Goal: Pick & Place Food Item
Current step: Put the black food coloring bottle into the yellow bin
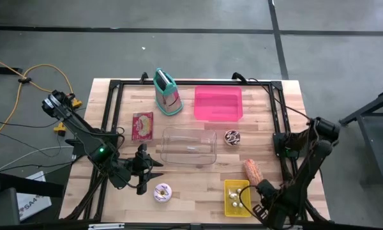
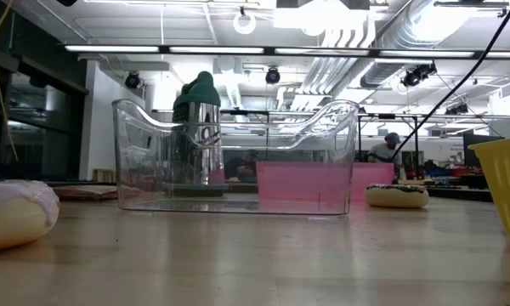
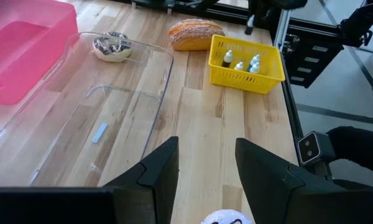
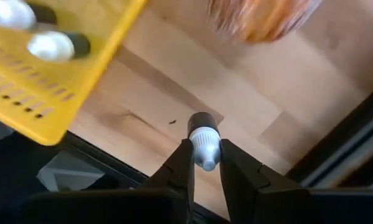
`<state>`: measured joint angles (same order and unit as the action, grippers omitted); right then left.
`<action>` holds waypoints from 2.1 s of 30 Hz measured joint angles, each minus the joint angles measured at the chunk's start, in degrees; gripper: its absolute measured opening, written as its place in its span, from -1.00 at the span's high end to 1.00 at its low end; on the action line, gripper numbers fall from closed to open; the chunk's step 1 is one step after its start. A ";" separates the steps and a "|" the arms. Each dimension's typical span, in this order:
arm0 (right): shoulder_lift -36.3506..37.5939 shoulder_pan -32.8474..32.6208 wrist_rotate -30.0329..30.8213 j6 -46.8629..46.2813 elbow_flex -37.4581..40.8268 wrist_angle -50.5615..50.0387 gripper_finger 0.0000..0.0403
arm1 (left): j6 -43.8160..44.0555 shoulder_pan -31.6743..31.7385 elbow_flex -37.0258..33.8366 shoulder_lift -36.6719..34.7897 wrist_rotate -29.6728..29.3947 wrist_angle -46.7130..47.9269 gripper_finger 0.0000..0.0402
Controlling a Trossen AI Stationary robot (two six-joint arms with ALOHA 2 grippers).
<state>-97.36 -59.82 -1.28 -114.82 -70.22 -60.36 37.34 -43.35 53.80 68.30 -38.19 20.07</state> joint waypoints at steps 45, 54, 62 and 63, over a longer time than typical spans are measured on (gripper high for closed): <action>6.84 26.87 1.18 47.49 -0.04 10.49 0.76 | 0.00 0.00 0.00 0.01 -0.01 -0.01 0.24; 6.76 26.63 1.95 49.93 -0.04 10.16 0.76 | 0.00 0.00 0.00 0.01 -0.01 -0.01 0.24; 3.04 25.19 1.81 51.50 -0.02 10.85 0.76 | 0.00 0.00 0.00 -0.01 -0.01 0.01 0.24; 2.62 24.98 1.82 51.86 -0.02 11.06 0.76 | 0.00 0.00 0.00 -0.01 -0.01 -0.02 0.24</action>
<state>-94.74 -34.84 0.54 -62.96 -70.24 -49.30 37.34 -43.35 53.80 68.30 -38.20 20.05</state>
